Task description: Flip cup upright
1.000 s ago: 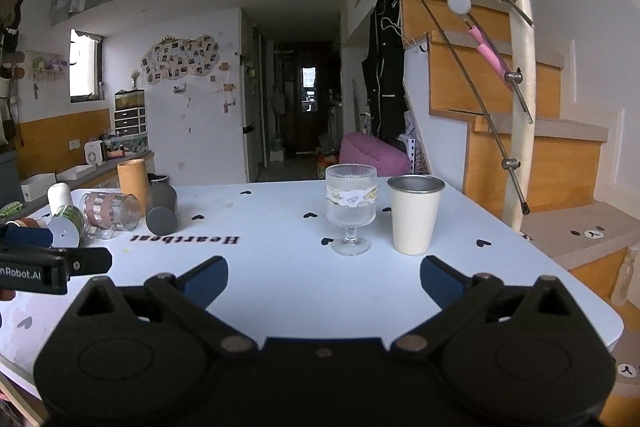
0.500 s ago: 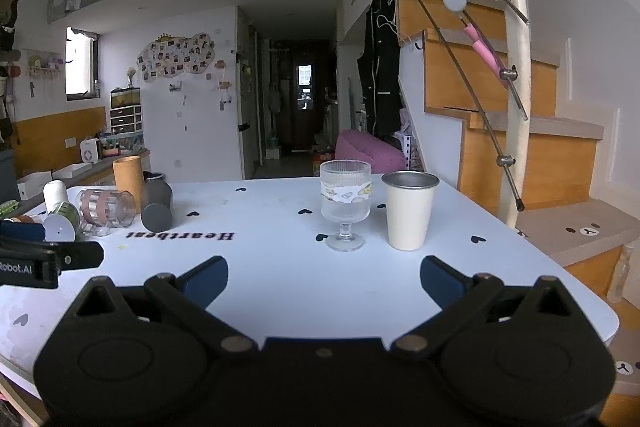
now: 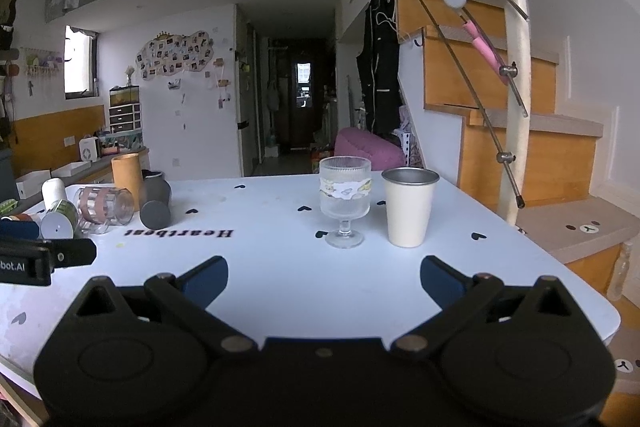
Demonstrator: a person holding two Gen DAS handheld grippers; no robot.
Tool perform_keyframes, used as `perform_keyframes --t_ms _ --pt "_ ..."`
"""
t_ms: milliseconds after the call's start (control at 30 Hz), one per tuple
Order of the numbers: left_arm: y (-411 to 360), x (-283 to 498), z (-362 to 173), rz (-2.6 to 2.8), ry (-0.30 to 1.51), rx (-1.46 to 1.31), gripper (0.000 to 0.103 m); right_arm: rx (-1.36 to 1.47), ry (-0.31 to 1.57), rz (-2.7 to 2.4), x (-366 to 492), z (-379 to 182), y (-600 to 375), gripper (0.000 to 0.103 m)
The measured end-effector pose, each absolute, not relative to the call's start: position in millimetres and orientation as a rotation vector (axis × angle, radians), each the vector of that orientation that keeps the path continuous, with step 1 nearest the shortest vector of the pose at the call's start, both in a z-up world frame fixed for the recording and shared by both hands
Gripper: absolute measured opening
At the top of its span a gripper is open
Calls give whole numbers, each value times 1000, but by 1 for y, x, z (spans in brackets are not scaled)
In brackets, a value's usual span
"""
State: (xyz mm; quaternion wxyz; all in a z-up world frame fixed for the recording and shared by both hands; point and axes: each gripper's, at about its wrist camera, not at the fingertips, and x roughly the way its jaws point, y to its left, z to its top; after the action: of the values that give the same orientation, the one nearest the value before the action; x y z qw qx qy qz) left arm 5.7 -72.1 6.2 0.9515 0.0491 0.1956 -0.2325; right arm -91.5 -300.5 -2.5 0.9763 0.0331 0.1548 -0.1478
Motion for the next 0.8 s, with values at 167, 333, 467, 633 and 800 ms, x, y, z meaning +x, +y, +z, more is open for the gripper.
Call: perform_keyframes --t_ms 167,333,467,633,800 --pt "-71 5 6 -473 398 101 103 66 313 -298 -91 -3 -300 103" --pt "-70 6 4 -468 398 100 103 66 318 -296 -90 -4 -299 103" --pt "-70 6 3 -468 399 100 103 64 319 -296 -90 -5 -298 103" --pt "-70 6 3 -466 399 100 103 64 320 -296 -89 -5 -298 103" --pt "-69 7 2 -466 398 100 103 63 319 -297 -89 -5 -298 103"
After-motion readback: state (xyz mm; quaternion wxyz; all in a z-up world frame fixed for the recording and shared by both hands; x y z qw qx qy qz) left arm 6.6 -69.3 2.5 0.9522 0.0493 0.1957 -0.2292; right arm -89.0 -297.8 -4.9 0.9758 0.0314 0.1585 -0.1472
